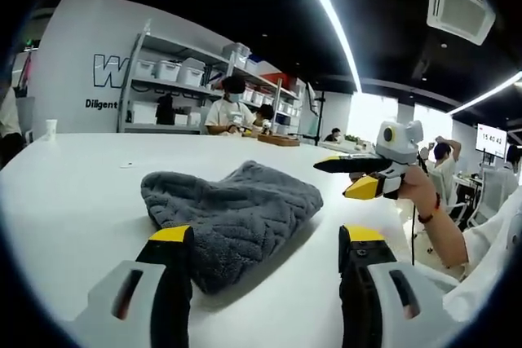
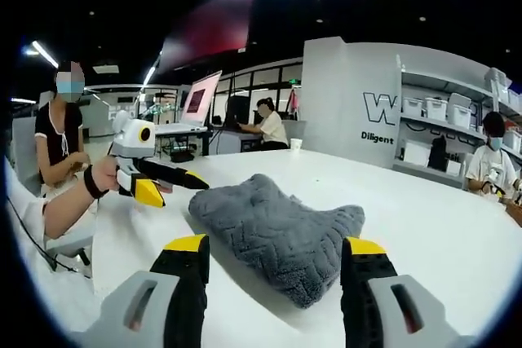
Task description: Open the folded towel by lifting each exposed corner and separating the folded layers until the towel lies flat within the target outline without major curled edges
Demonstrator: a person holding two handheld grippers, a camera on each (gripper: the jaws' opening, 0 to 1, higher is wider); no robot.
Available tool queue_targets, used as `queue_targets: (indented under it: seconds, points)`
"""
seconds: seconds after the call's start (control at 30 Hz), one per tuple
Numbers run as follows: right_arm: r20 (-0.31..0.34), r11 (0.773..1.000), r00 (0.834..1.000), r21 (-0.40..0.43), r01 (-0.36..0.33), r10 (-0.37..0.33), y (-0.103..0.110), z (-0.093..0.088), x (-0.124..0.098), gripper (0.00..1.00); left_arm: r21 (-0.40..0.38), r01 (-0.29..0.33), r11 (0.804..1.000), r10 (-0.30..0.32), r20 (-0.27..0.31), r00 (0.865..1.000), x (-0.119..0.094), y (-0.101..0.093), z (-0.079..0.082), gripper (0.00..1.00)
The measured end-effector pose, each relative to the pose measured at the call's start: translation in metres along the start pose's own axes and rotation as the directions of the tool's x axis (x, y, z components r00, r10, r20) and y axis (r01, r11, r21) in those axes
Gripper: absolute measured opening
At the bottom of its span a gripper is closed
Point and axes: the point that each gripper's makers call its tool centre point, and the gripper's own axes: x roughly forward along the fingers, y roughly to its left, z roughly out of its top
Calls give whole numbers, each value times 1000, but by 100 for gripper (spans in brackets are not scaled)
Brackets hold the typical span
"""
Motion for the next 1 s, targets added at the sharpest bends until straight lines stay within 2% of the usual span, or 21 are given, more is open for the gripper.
queue_targets:
  seconds: [0.17, 0.5, 1.0]
  points:
    - [-10, 1000, 1000, -1, -2, 2, -1, -3, 3, 64, 2, -10, 1000, 10, -9, 1000, 2, 8, 0, 70]
    - [-8, 1000, 1000, 11, -2, 2, -5, -3, 7, 63, -6, -9, 1000, 10, 12, 1000, 4, 14, 6, 70]
    - [-11, 1000, 1000, 7, 5, -5, -10, 0, 11, 61, -11, -26, 1000, 26, -23, 999, 10, 23, 2, 68]
